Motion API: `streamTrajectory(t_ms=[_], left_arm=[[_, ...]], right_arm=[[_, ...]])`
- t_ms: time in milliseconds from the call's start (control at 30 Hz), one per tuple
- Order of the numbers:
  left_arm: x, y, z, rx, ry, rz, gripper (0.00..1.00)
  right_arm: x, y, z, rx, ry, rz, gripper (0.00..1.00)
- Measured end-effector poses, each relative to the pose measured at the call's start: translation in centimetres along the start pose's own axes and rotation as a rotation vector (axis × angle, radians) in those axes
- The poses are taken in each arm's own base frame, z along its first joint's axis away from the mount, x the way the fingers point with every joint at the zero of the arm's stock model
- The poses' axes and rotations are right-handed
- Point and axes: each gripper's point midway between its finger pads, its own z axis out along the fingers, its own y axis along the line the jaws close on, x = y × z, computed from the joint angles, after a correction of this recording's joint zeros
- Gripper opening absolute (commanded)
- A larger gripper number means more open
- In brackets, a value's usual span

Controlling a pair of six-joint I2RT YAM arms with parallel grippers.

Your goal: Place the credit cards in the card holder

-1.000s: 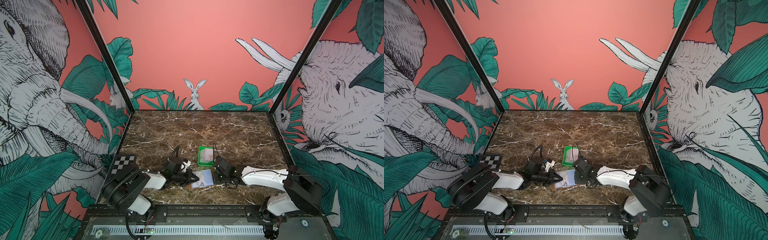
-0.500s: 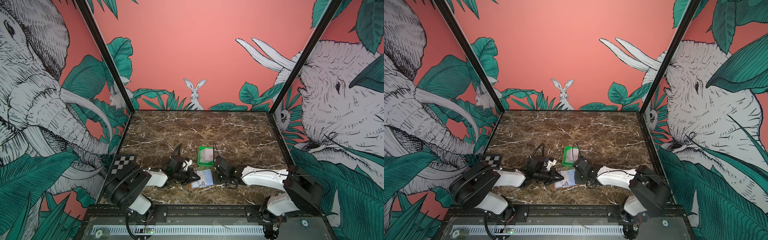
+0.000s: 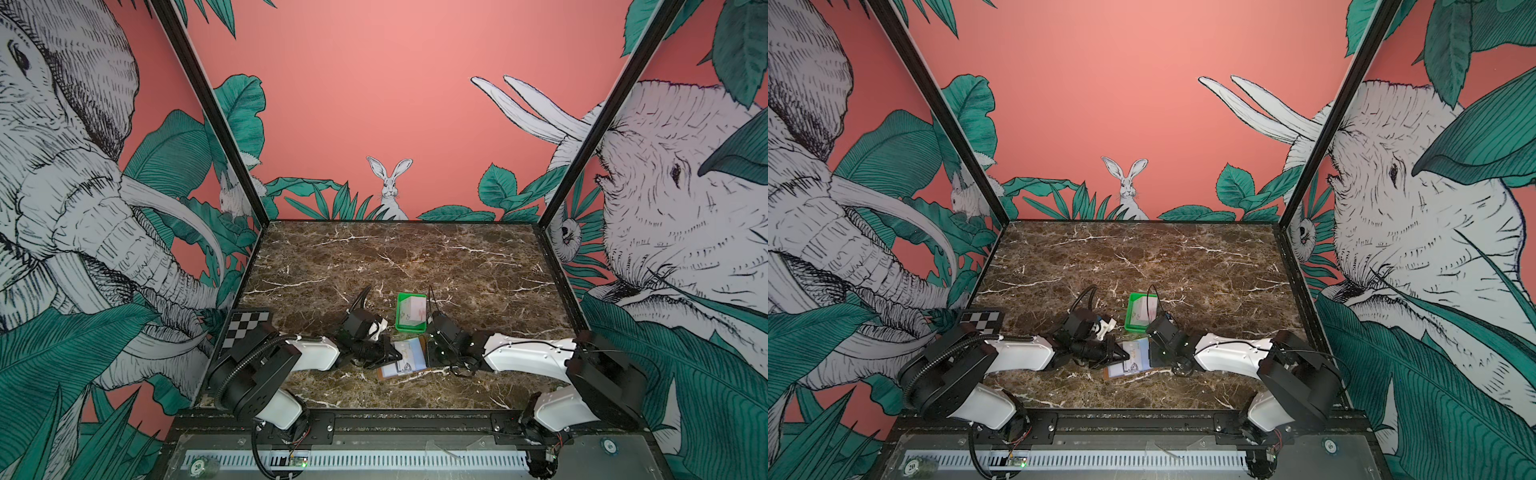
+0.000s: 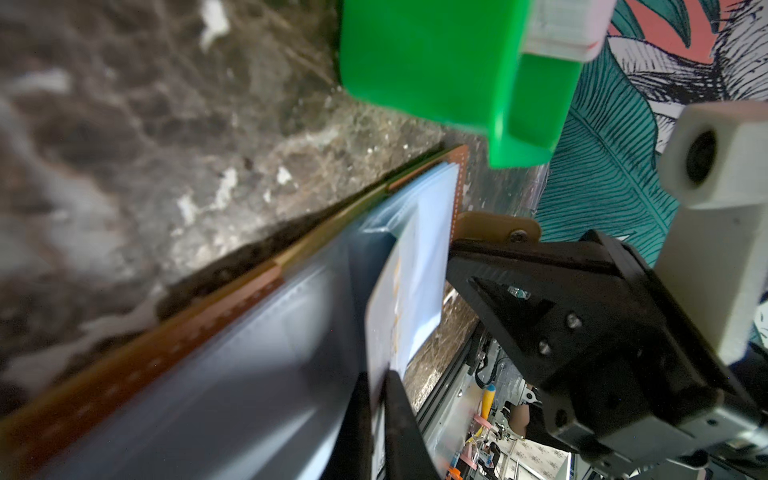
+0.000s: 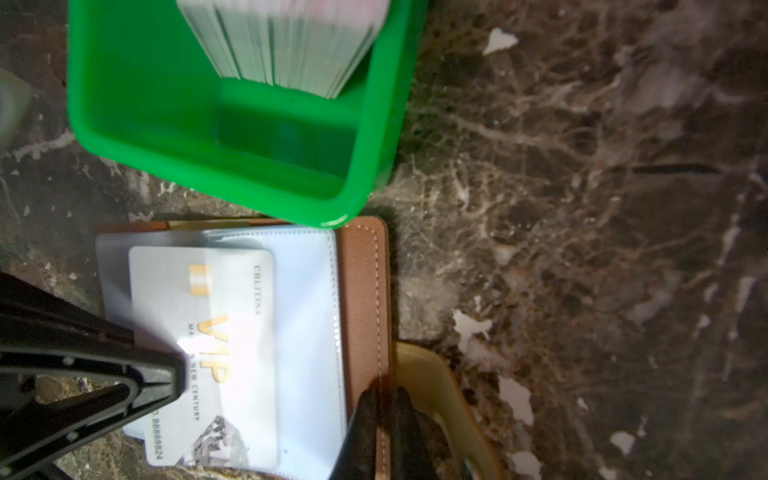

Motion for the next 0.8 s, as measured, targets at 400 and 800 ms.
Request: streamTrajectory(t_ms=[400,800], left_arm=[[-0.3,0.6,-0.5,-0.100,-0.021,0.012,0.24],[0.4,1.8,-3.0,-0.238,-0.045,0.035,0.27]], right_arm=[[0.1,0.2,0.0,-0.021,-0.005,0.004,0.08],[0.2,0.4,0.0,-0.031,-0.002,0.026,0.08]])
